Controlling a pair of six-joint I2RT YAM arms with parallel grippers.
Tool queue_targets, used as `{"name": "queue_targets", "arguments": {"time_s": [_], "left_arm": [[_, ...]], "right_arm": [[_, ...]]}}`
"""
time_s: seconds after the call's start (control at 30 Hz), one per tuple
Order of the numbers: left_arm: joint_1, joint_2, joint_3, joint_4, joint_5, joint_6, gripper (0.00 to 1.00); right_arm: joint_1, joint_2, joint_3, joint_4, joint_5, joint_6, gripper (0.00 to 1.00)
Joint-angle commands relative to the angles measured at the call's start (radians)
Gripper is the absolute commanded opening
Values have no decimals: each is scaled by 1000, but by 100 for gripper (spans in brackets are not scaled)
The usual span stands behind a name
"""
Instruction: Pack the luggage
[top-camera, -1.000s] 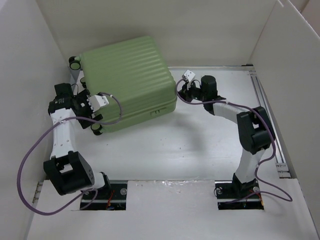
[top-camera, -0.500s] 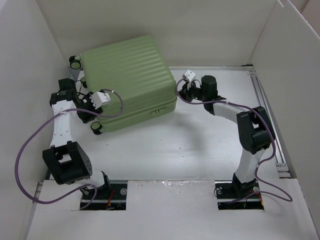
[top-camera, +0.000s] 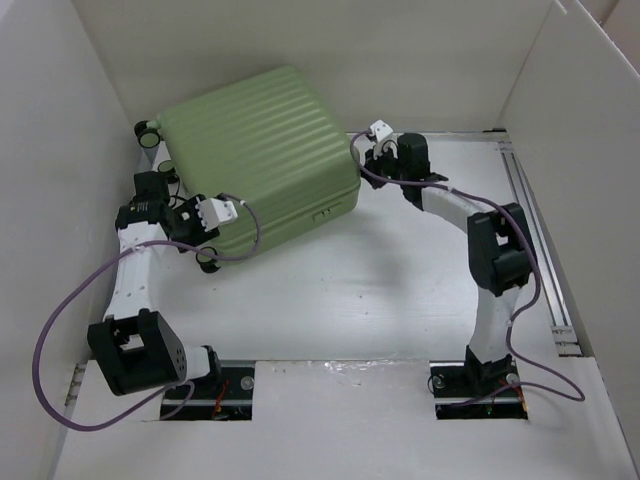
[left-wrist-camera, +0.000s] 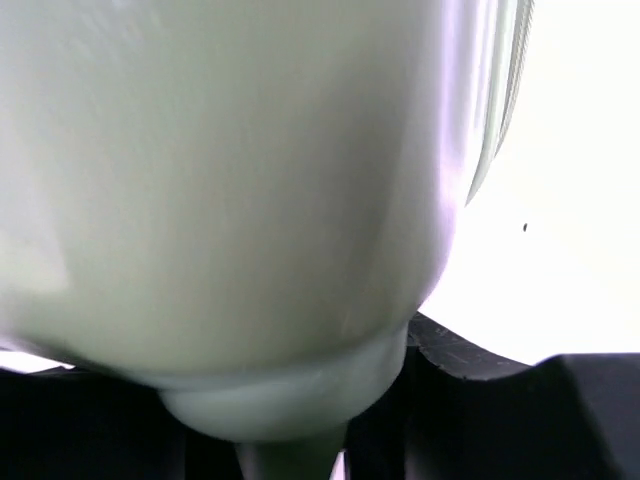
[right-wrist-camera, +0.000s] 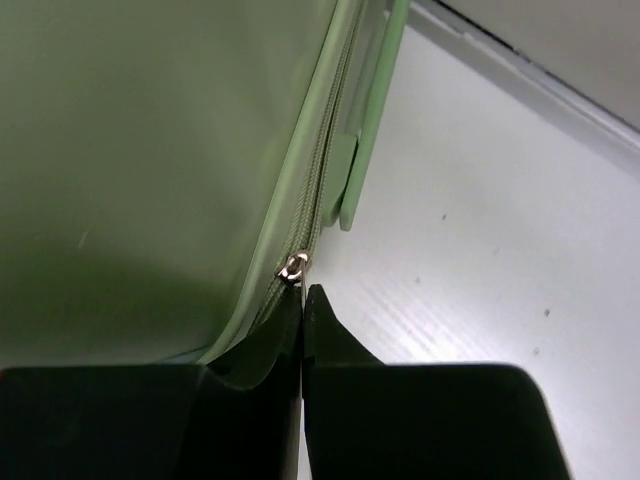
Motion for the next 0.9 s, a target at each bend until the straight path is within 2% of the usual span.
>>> {"name": "queue_targets", "arguments": {"time_s": [0.0, 0.07, 0.1, 0.17, 0.2, 0.23, 0.27, 0.33, 0.4, 0.67, 0.7, 0.87], "left_arm": [[2, -6, -31, -128, -15, 45, 0], [-8, -6, -31, -129, -6, 45, 0], [-8, -6, -22, -129, -6, 45, 0], [-17, -6, -11, -138, 4, 45, 0], [-17, 3, 3, -138, 26, 57, 0], [-17, 3, 16, -148, 37, 57, 0], [-17, 3, 17, -161, 60, 57, 0], [-17, 12, 46, -194, 89, 68, 0], [-17, 12, 58, -224, 102, 94, 0], [-41, 21, 92, -271, 111, 106, 0], [-41, 21, 92, -280, 111, 106, 0], [-41, 30, 92, -280, 111, 117, 0]], "right_arm": [[-32, 30, 194, 208, 66, -46, 0], [-32, 68, 244, 285, -15, -92, 0], [-32, 77, 245, 324, -136, -103, 0], [-32, 118, 286, 444, -259, -89, 0], [-41, 140, 306, 482, -380, -57, 0], [-41, 161, 350, 527, -434, -5, 0], [-41, 203, 361, 662, -521, 146, 0], [-41, 229, 350, 850, -519, 276, 0], [-41, 272, 353, 940, -456, 313, 0], [-21, 586, 784, 626, -214, 302, 0], [-10, 617, 880, 592, -194, 302, 0], [11, 728, 958, 560, -143, 376, 0]]}}
